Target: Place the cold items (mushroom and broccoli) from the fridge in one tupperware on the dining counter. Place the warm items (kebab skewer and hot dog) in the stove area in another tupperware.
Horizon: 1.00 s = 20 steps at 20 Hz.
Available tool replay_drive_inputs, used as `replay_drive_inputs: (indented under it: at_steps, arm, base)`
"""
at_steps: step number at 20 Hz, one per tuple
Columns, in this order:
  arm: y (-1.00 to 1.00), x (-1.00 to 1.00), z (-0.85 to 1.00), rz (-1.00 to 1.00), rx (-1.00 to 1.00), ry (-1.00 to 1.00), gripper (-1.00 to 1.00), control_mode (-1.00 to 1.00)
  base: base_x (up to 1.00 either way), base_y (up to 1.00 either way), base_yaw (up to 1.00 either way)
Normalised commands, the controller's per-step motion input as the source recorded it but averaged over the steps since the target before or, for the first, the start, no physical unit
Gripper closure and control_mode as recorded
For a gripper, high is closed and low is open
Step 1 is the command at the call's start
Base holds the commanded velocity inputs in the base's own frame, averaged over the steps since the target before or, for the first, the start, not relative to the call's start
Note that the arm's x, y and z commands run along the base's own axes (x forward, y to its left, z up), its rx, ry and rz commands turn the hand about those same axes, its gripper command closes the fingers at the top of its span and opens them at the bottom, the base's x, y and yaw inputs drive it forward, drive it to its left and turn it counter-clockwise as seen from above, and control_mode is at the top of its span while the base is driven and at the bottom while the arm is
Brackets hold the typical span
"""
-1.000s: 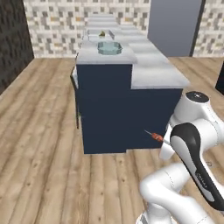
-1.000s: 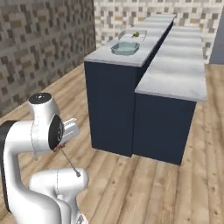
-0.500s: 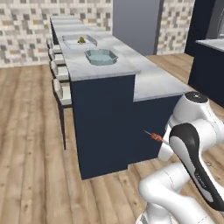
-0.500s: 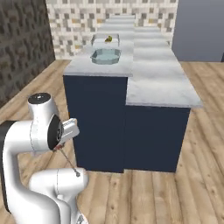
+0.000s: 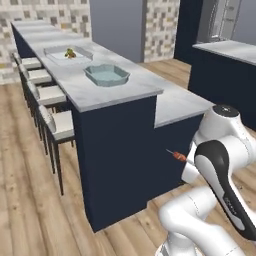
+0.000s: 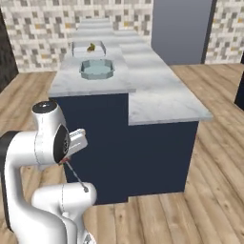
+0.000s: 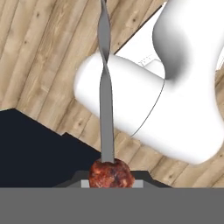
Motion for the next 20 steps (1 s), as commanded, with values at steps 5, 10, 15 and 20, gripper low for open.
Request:
replay_drive_inputs:
  at_steps: [5, 10, 15, 20]
  arm:
    - [0.00, 0.00, 0.00, 0.00, 0.00, 0.00, 1.00, 1.00]
    - [0.00, 0.00, 0.00, 0.00, 0.00, 0.00, 1.00, 1.00]
    - [0.00, 0.00, 0.00, 0.00, 0.00, 0.00, 1.00, 1.00]
    - [0.00, 0.00, 0.00, 0.00, 0.00, 0.00, 1.00, 1.00]
  base:
    - [0.51, 0.78, -0.20]
    - [0.71, 0.43, -0.12]
    - [0.69, 0.31, -0.13]
    - [0.64, 0.07, -0.19]
